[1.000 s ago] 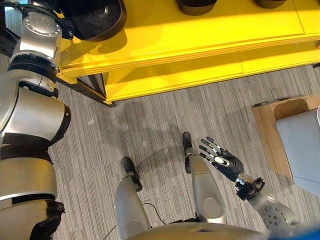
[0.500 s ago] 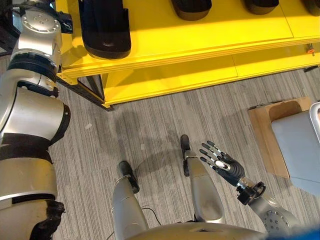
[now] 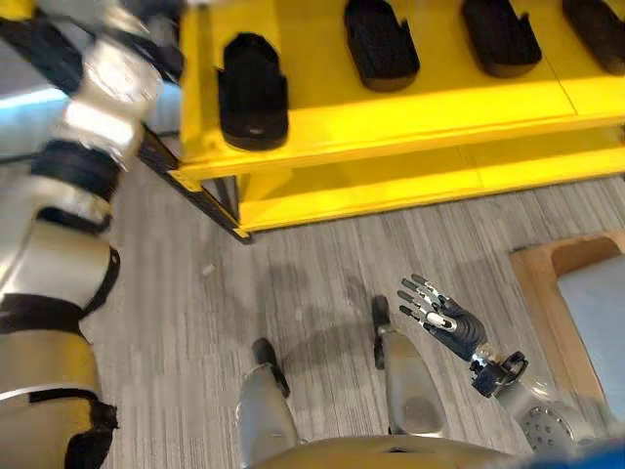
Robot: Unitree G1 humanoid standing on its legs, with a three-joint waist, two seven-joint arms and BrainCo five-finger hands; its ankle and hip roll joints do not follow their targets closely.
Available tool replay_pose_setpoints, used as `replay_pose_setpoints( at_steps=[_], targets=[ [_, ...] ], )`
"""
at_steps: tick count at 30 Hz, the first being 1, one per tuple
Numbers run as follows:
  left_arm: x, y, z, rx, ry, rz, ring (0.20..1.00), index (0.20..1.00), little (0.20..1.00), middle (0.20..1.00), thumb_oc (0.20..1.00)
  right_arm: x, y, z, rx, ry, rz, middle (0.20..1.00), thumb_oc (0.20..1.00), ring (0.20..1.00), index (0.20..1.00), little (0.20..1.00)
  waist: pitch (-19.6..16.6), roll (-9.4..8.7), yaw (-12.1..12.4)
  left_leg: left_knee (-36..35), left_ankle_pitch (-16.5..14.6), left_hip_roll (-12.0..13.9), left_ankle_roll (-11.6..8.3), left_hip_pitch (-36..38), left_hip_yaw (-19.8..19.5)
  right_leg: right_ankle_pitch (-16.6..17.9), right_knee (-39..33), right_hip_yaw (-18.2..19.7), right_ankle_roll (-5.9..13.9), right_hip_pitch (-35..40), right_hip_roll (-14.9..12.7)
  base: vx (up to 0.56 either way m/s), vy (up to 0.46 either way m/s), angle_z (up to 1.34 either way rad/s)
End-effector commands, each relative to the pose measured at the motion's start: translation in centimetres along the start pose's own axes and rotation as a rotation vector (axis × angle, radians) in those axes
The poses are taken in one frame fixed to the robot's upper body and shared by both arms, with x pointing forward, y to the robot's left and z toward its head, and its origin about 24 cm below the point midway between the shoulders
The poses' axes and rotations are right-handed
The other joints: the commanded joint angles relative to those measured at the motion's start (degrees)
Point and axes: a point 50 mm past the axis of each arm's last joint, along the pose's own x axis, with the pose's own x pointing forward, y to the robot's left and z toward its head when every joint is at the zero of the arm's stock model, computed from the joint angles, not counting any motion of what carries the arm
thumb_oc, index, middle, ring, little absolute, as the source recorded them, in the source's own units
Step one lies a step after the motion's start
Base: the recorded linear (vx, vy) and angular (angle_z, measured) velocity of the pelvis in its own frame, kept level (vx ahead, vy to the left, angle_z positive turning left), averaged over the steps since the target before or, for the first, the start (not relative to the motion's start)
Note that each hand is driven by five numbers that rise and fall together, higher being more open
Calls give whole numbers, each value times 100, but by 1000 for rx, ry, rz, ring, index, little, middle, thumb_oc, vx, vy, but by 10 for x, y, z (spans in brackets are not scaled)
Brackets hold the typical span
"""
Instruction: Move parts from the plastic box to the shelf.
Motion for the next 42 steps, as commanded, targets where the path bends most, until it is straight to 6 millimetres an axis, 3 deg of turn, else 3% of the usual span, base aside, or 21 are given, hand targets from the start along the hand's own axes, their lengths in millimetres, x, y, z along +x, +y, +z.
replay_pose_setpoints(
  at_steps=[1,2,3,4,5,7,10,14,22,29,42],
  targets=[
    [-11,27,4,140,-106,109,1000,1000,1000,1000,1000,8,10,11,-25,-101,56,1000,1000,1000,1000,1000,257,-441,-116,239,239,536,-458,-432,-897,-336,-351,106,667,919,-678,-29,-28,13],
    [-12,27,4,140,-105,110,1000,1000,1000,1000,1000,8,9,11,-25,-100,56,1000,1000,1000,1000,1000,239,-440,-130,213,267,526,-454,-443,-896,-317,-367,103,667,906,-685,-23,-16,17],
    [-26,15,-5,378,-137,31,1000,1000,1000,1000,1000,8,9,10,-17,-110,53,1000,1000,1000,1000,1000,230,-439,-89,126,294,527,-466,-326,-875,-304,-441,62,661,1032,-691,-13,-12,22],
    [-33,9,-6,451,-167,-21,1000,1000,1000,1000,1000,8,9,11,-23,-116,53,1000,1000,1000,1000,1000,229,-438,-62,88,302,522,-466,-281,-868,-305,-477,46,662,1083,-689,-12,-14,14],
    [-45,-2,-13,410,-147,-48,1000,1000,1000,1000,1000,8,10,14,-30,-124,57,1000,1000,1000,1000,1000,217,-430,-40,50,319,525,-463,-242,-857,-291,-504,29,662,1114,-705,-17,-6,10],
    [-62,-4,-22,443,-132,-108,1000,1000,1000,1000,1000,5,9,17,-44,-137,46,1000,1000,1000,1000,1000,186,-430,-12,26,329,539,-457,-206,-848,-303,-523,32,650,1146,-699,-8,-2,2],
    [-99,-36,-37,477,-113,-245,1000,1000,1000,1000,1000,1,9,16,-46,-129,42,1000,1000,1000,1000,1000,182,-443,22,13,314,551,-455,-133,-830,-382,-446,58,608,1178,-678,-10,3,2],
    [-115,-45,-47,465,-64,-294,1000,1000,1000,1000,1000,0,9,16,-57,-123,42,1000,1000,1000,1000,1000,226,-454,13,-7,336,576,-459,-127,-811,-392,-408,83,591,1148,-651,-22,-2,0],
    [-127,-63,-71,596,13,-413,1000,1000,1000,1000,1000,1,10,20,-61,-123,47,1000,1000,1000,1000,1000,387,-489,-33,75,353,607,-454,-234,-812,-414,-283,159,589,971,-624,-14,-2,-2],
    [-118,-78,-80,631,53,-443,1000,1000,1000,1000,1000,3,10,18,-55,-110,55,1000,1000,1000,1000,1000,456,-493,-95,172,339,614,-444,-355,-834,-442,-158,190,586,841,-620,-1,2,-2],
    [-107,-73,-95,699,134,-447,1000,1000,1000,1000,1000,4,11,18,-56,-101,66,1000,1000,1000,1000,1000,556,-519,-116,313,280,634,-431,-464,-847,-481,-16,241,590,708,-609,0,0,0]
  ],
)
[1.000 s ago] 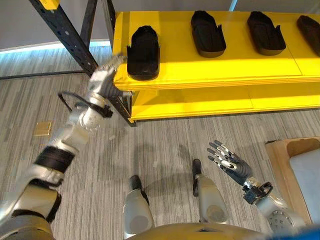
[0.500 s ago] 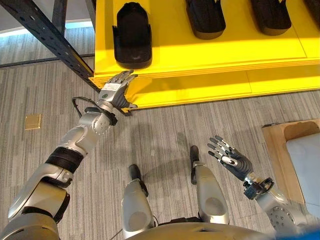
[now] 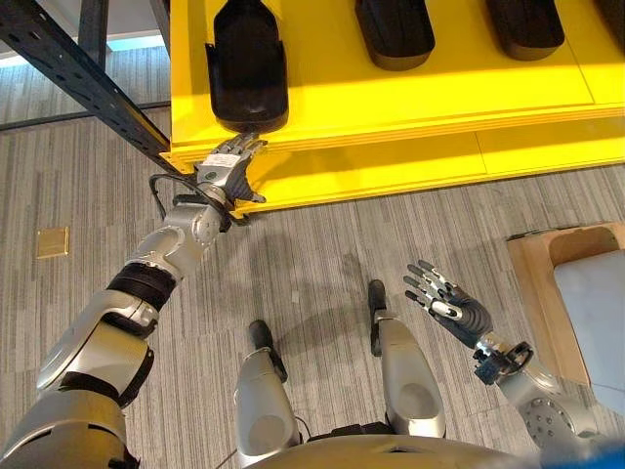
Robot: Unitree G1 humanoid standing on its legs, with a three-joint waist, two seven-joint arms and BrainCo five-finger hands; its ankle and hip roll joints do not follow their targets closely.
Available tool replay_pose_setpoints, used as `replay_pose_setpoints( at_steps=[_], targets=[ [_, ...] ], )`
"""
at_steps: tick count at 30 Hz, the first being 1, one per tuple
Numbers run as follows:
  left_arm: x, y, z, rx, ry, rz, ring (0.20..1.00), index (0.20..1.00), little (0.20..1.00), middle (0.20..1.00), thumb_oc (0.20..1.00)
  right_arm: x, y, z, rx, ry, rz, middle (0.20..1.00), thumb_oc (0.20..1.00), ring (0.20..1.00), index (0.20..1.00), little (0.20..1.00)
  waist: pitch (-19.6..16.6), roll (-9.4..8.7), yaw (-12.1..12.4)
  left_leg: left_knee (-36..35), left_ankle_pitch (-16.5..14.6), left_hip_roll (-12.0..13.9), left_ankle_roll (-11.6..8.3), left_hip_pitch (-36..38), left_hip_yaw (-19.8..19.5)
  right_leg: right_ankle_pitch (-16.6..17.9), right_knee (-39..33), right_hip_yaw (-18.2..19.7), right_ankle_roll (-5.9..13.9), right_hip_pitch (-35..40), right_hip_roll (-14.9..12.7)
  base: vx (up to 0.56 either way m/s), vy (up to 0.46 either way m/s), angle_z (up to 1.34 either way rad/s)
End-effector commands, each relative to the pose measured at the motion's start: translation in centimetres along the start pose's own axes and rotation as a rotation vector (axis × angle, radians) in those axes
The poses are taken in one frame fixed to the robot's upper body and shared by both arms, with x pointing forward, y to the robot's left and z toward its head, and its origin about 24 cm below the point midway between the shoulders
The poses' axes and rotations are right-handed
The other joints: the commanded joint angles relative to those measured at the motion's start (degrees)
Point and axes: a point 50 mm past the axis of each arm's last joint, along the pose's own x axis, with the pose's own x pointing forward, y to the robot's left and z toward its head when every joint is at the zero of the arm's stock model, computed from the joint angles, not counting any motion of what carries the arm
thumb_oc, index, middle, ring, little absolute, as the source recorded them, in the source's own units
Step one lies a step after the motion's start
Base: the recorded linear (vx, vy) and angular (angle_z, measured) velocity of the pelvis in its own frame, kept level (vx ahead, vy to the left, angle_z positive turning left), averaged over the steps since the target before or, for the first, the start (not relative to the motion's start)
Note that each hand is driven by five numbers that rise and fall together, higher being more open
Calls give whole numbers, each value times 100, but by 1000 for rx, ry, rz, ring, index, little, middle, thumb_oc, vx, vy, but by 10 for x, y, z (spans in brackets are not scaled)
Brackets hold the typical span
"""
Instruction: Move parts from the plastic box to the shelf.
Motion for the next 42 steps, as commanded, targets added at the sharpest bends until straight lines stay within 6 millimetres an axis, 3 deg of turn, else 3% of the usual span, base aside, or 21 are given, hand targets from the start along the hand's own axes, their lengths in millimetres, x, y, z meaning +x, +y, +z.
replay_pose_setpoints(
  at_steps=[1,13,25,36,42],
  targets=[
    [6,22,-9,30,21,81,1000,1000,1000,1000,1000,-1,11,3,-7,-28,68,1000,1000,1000,1000,1000,-279,-239,78,299,305,637,-401,-739,-786,-525,282,345,519,219,-598,0,0,0],
    [23,36,-9,49,48,94,1000,1000,1000,1000,1000,-3,10,4,-13,-18,71,1000,1000,1000,1000,1000,-176,-272,16,501,234,627,-379,-934,-790,-555,488,424,529,-3,-616,6,6,-3],
    [50,75,-10,107,111,153,1000,1000,1000,1000,1000,-7,7,0,-2,13,68,1000,1000,1000,1000,1000,-250,-362,-132,750,122,661,-365,-1171,-823,-586,653,511,566,-250,-592,33,1,-3],
    [55,93,-16,105,162,186,1000,1000,1000,1000,1000,-10,5,-3,2,28,59,1000,1000,1000,1000,1000,-305,-419,-206,878,58,677,-356,-1272,-803,-572,706,613,575,-400,-564,11,3,-3],
    [53,105,-29,131,218,193,1000,1000,1000,1000,1000,-15,1,-3,-3,47,51,1000,1000,1000,1000,1000,-334,-438,-242,953,22,690,-363,-1334,-803,-574,769,658,592,-496,-551,0,0,0]
  ],
)
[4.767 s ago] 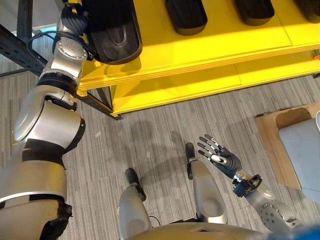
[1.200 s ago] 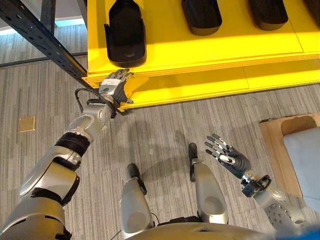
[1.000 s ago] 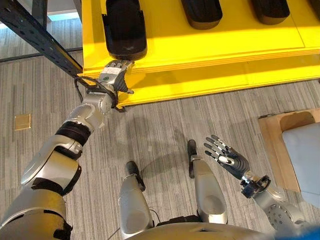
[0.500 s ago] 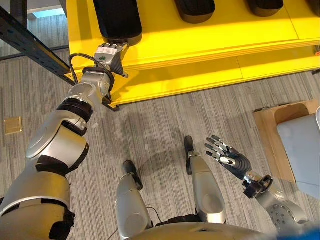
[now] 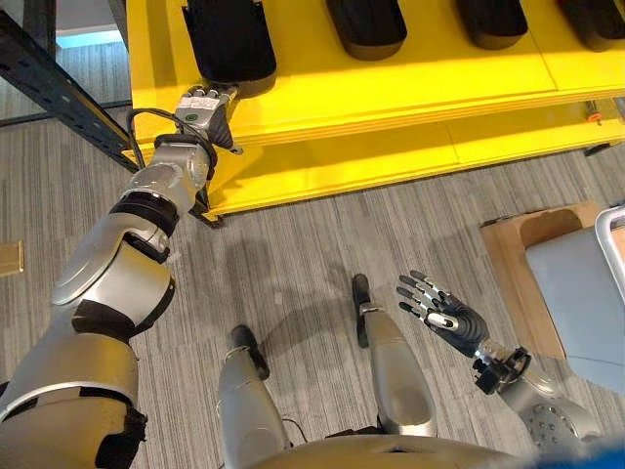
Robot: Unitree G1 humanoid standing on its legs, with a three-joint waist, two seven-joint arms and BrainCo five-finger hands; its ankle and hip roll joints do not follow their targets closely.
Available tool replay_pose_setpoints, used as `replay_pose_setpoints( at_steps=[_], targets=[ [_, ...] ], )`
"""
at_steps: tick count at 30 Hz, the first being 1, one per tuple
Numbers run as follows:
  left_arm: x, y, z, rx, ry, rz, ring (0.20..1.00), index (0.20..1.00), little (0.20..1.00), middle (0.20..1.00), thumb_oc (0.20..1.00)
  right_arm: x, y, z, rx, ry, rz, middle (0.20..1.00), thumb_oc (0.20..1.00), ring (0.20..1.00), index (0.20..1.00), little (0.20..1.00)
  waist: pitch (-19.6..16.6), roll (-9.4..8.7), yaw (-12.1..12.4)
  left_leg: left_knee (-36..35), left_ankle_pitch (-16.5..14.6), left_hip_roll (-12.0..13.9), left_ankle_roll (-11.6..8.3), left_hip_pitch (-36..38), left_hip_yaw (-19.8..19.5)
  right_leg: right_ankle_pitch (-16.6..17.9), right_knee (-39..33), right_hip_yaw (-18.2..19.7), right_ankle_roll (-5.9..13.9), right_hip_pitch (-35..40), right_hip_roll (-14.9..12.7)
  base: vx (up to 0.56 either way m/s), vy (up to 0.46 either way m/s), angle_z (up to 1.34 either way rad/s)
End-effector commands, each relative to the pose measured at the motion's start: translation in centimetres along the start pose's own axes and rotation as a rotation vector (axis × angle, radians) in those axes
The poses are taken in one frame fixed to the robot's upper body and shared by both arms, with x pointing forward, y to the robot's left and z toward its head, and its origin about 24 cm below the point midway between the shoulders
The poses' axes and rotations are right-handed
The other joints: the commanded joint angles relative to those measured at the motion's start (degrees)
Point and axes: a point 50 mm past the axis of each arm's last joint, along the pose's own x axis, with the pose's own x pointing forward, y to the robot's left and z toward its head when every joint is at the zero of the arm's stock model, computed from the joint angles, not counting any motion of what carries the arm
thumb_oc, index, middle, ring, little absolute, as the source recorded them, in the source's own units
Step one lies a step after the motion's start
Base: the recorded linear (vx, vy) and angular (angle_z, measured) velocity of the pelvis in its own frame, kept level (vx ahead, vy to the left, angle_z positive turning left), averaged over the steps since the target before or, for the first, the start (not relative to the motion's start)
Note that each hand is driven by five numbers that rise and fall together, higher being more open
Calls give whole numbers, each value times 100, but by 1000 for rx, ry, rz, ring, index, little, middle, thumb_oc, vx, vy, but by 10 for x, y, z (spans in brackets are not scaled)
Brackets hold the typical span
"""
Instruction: Move parts from the plastic box to the shelf.
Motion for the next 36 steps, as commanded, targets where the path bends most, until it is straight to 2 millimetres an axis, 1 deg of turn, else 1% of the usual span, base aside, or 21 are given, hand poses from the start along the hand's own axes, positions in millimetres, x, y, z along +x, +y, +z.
replay_pose_setpoints(
  at_steps=[1,4,5,8,13,20,22,26,29,30,31,32,33,34,36],
  targets=[
    [4,38,-24,-21,76,123,1000,1000,1000,1000,1000,-6,-2,8,-10,-29,10,1000,1000,1000,1000,1000,22,-93,22,-66,478,590,-460,-458,-902,-521,215,322,548,378,-559,0,0,0],
    [4,41,-30,-7,101,119,1000,1000,1000,1000,1000,-7,-2,8,-8,-27,12,1000,1000,1000,1000,1000,14,-93,25,-64,479,590,-463,-484,-896,-519,229,325,557,347,-563,0,0,0],
    [4,45,-34,2,112,129,1000,1000,1000,1000,1000,-7,-3,8,-7,-24,11,1000,1000,1000,1000,1000,9,-97,22,-55,482,588,-468,-508,-898,-506,222,330,557,331,-558,0,0,0],
    [4,47,-35,8,112,131,1000,1000,1000,1000,1000,-8,-3,8,-6,-23,13,1000,1000,1000,1000,1000,1,-97,21,-37,478,588,-467,-531,-908,-503,231,336,560,310,-551,0,0,0],
    [5,56,-37,23,109,151,1000,1000,1000,1000,1000,-10,-4,8,-7,-23,6,1000,1000,1000,1000,1000,-7,-100,23,-25,474,585,-466,-554,-899,-496,234,346,566,292,-554,0,0,0],
    [5,60,-38,35,119,158,1000,1000,1000,1000,1000,-11,-5,8,-4,-20,-1,1000,1000,1000,1000,1000,-16,-108,14,-13,467,596,-469,-578,-907,-484,227,353,577,268,-559,0,0,0],
    [5,68,-45,49,140,170,1000,1000,1000,1000,1000,-13,-7,8,-4,-23,-8,1000,1000,1000,1000,1000,-25,-98,7,20,460,594,-467,-617,-906,-472,239,370,584,217,-552,0,0,0],
    [5,68,-45,49,140,170,1000,1000,1000,1000,1000,-13,-7,8,-4,-23,-8,1000,1000,1000,1000,1000,-25,-98,8,20,459,595,-467,-618,-906,-472,239,370,583,216,-552,0,0,0],
    [5,77,-48,61,148,186,1000,1000,1000,1000,1000,-13,-7,9,0,-23,-7,1000,1000,1000,1000,1000,-41,-85,8,28,467,593,-468,-648,-909,-463,235,359,590,199,-549,0,0,0],
    [5,79,-46,67,135,191,1000,1000,1000,1000,1000,-13,-7,8,1,-20,-7,1000,1000,1000,1000,1000,-42,-81,21,32,470,598,-467,-661,-921,-466,244,350,590,198,-553,0,0,0],
    [5,78,-40,40,93,194,1000,1000,1000,1000,1000,-13,-7,7,8,-21,-6,1000,1000,1000,1000,1000,-26,-57,54,28,468,582,-456,-657,-930,-475,254,341,581,206,-558,0,0,0],
    [4,78,-38,45,75,198,1000,1000,1000,1000,1000,-13,-6,6,10,-23,-8,1000,1000,1000,1000,1000,-17,-47,73,29,464,571,-454,-653,-933,-483,267,338,575,214,-559,0,0,0],
    [2,73,-34,48,35,189,1000,1000,1000,1000,1000,-13,-6,5,19,-25,-11,1000,1000,1000,1000,1000,7,-36,112,33,456,560,-451,-651,-944,-499,281,332,563,227,-563,0,0,0],
    [-1,67,-34,46,17,167,1000,1000,1000,1000,1000,-13,-6,5,17,-27,-11,1000,1000,1000,1000,1000,24,-24,136,24,454,552,-448,-642,-944,-503,281,325,561,235,-569,0,0,0],
    [-6,64,-32,21,-9,163,1000,1000,1000,1000,1000,-14,-6,5,18,-33,-13,1000,1000,1000,1000,1000,52,-22,174,7,456,548,-445,-631,-940,-509,280,312,551,259,-573,-20,-7,5]
  ],
)
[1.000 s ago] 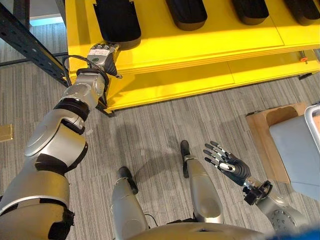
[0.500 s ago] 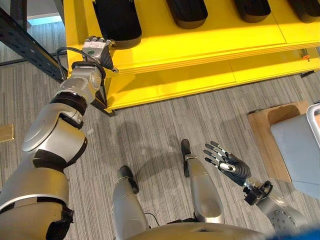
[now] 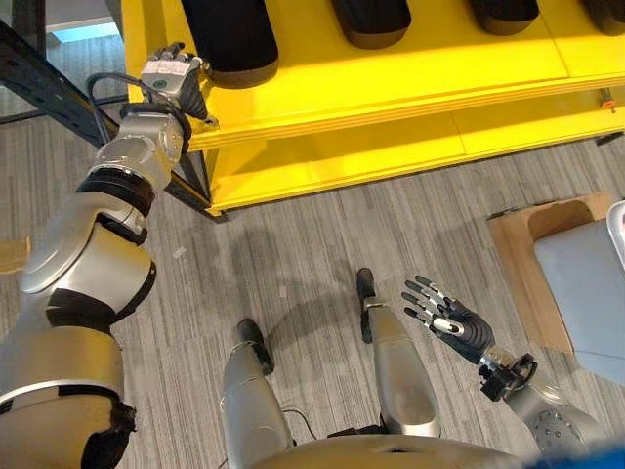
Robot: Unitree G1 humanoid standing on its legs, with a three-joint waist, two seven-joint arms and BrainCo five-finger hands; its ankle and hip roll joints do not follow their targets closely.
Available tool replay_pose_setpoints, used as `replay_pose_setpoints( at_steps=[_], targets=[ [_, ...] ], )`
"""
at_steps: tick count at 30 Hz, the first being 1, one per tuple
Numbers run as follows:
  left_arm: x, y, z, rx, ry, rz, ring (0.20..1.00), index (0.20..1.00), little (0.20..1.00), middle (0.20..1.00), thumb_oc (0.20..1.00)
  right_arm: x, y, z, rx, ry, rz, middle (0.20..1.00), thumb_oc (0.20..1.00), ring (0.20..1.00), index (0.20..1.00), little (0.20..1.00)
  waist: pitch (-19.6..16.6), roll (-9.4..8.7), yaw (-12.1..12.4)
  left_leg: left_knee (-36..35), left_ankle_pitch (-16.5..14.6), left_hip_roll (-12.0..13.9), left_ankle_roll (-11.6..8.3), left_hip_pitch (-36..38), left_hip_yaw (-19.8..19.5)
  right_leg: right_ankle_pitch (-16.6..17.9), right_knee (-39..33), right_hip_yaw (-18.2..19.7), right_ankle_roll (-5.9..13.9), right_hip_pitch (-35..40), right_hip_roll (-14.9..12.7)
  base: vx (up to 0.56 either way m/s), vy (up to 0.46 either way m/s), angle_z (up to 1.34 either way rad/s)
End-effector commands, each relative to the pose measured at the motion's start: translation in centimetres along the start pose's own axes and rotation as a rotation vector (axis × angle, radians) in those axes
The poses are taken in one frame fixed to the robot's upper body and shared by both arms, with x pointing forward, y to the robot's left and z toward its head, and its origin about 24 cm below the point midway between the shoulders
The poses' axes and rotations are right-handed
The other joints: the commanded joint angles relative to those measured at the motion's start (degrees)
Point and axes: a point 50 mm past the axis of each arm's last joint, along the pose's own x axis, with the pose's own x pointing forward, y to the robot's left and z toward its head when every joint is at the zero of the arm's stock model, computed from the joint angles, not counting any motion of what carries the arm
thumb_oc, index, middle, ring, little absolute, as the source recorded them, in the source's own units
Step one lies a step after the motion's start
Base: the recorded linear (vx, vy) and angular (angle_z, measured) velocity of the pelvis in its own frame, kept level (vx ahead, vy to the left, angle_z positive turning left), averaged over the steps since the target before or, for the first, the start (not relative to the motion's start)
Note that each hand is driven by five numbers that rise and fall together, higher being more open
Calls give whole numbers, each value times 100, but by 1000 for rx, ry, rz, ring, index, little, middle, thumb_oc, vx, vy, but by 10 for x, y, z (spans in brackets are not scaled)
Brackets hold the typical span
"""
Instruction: Move parts from the plastic box to the shelf.
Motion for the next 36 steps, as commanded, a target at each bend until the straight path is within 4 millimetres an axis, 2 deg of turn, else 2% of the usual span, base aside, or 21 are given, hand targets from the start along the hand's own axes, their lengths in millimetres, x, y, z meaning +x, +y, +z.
replay_pose_setpoints(
  at_steps=[1,2,9,10,11,14,16,18,24,27,31,34,36],
  targets=[
    [-11,10,-24,-35,39,29,1000,1000,1000,1000,1000,-8,0,7,9,-43,17,1000,1000,1000,1000,1000,-72,-246,83,-13,474,546,-452,-533,-935,-482,159,299,541,394,-572,-34,-29,6],
    [-19,7,-16,-67,-22,31,1000,1000,1000,1000,1000,-7,1,7,15,-58,18,1000,1000,1000,1000,1000,-23,-241,133,-29,474,529,-453,-522,-951,-482,160,269,529,426,-579,0,0,0],
    [-39,-3,-8,-147,-91,46,1000,1000,1000,1000,1000,-6,3,8,11,-75,14,1000,1000,1000,1000,1000,33,-233,195,-50,466,524,-441,-486,-966,-513,175,254,499,453,-582,-3,-2,1],
    [-41,-4,-4,-171,-104,54,1000,1000,1000,1000,1000,-7,3,8,9,-74,13,1000,1000,1000,1000,1000,38,-238,198,-43,459,524,-438,-483,-971,-516,179,257,491,458,-582,0,0,0],
    [-42,-5,9,-223,-146,64,1000,1000,1000,1000,1000,-6,3,9,0,-77,11,1000,1000,1000,1000,1000,44,-246,208,-43,448,525,-433,-470,-971,-525,179,252,484,470,-581,0,0,0],
    [-45,-6,18,-295,-167,75,1000,1000,1000,1000,1000,-6,2,9,-6,-78,5,1000,1000,1000,1000,1000,46,-237,202,-37,439,524,-427,-458,-969,-534,195,252,476,470,-573,0,0,0],
    [-48,-12,35,-397,-204,79,1000,1000,1000,1000,1000,-5,2,9,-10,-78,2,1000,1000,1000,1000,1000,41,-236,189,-29,421,524,-422,-439,-956,-550,213,265,461,467,-572,0,0,0],
    [-41,-17,58,-493,-228,89,1000,1000,1000,1000,1000,-2,4,9,-16,-74,7,1000,1000,1000,1000,1000,28,-252,139,-29,416,529,-420,-420,-943,-555,222,282,450,457,-557,0,0,0],
    [-28,-16,80,-555,-242,99,1000,1000,1000,1000,1000,-1,4,8,-16,-60,6,1000,1000,1000,1000,1000,12,-256,69,-28,427,541,-423,-408,-939,-548,254,319,455,417,-528,3,-2,-1],
    [-14,-16,97,-573,-245,74,1000,1000,1000,1000,1000,0,3,8,-23,-45,6,1000,1000,1000,1000,1000,-12,-270,-8,-18,432,545,-428,-386,-924,-559,293,354,466,397,-512,24,-12,-4],
    [-9,-18,102,-574,-239,56,1000,1000,1000,1000,1000,-1,2,7,-24,-42,1,1000,1000,1000,1000,1000,-23,-262,-32,15,421,558,-432,-396,-925,-568,323,376,468,370,-509,14,-6,-3],
    [-7,-21,100,-575,-216,45,1000,1000,1000,1000,1000,-1,2,6,-21,-39,0,1000,1000,1000,1000,1000,-30,-260,-51,20,428,560,-435,-406,-929,-566,327,379,469,360,-510,0,0,0],
    [-2,-24,90,-552,-163,29,1000,1000,1000,1000,1000,-1,2,5,-17,-31,-1,1000,1000,1000,1000,1000,-47,-268,-78,27,434,572,-441,-434,-930,-554,327,387,478,335,-503,0,0,0]
  ],
)
